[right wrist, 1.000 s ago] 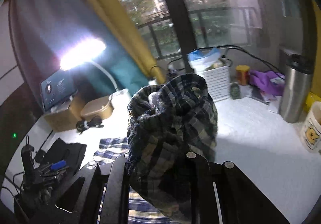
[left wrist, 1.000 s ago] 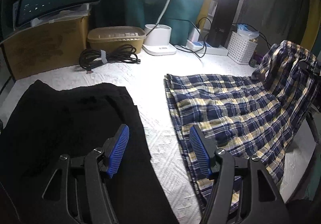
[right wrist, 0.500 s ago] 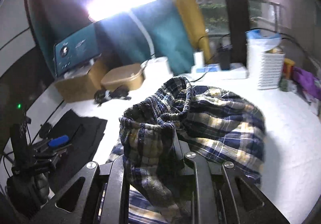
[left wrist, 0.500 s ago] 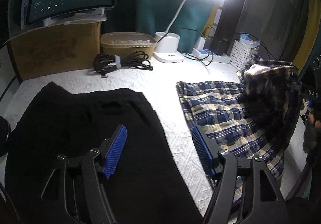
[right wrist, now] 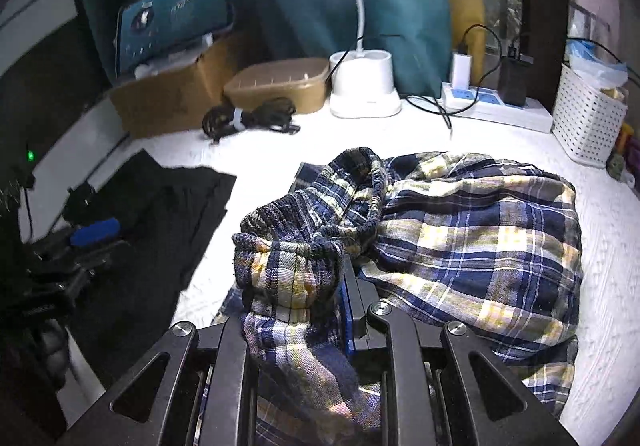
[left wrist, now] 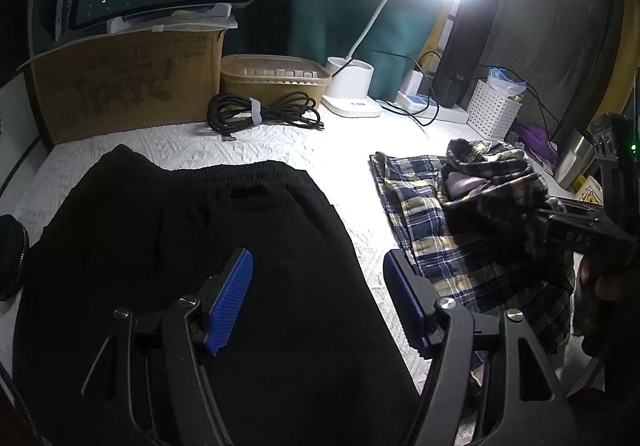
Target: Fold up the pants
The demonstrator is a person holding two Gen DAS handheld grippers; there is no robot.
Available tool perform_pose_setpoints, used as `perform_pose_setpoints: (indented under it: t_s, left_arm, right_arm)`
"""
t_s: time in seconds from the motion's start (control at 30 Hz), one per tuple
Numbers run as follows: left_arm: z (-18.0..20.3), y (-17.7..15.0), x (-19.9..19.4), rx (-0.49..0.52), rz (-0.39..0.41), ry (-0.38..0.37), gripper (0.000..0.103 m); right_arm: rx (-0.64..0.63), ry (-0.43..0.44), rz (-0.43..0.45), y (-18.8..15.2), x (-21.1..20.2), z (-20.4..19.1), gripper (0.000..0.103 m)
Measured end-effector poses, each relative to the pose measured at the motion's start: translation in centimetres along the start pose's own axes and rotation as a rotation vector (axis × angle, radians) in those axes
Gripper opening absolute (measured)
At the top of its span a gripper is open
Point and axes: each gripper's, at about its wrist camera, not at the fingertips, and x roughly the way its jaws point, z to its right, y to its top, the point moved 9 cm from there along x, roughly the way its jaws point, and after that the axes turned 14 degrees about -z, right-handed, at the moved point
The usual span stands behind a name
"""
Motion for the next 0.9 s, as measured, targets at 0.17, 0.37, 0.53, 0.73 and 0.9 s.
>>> perform_pose_setpoints:
  t_s: [0.17,0.37,0.53,0.73,0.9]
  left_arm:
    - [0.3,0.0,0.0,-0.003,-0.004,0.001,0.068]
    - [0.9,0.3,-0.1,0.005,-0.008,0.02,0.068]
    - [1.6,0.7,-0.3,0.003,-0.003,0.04,0.068]
    - [4.7,1.6,-0.5,0.048,0.012,0.025,0.068]
    - [10.4,2.3,0.4,0.148,0.011,-0.051,0.068]
  right_arm:
    - [-0.096,-0.045,-0.04,-0.7,0.7,-1.3,0.03]
    - [-0.142,0.061,-0.035,-1.6,0.2,-3.0,0.092]
    - [-0.171,0.08,-0.025,-2.3,-0.6,-3.6,0.092]
    - [-0.09,0.048,0.07,-2.1,-4.2,0.8,0.092]
    - [0.019,-0.005,0.096,-3.2,-5.8,6.9,0.092]
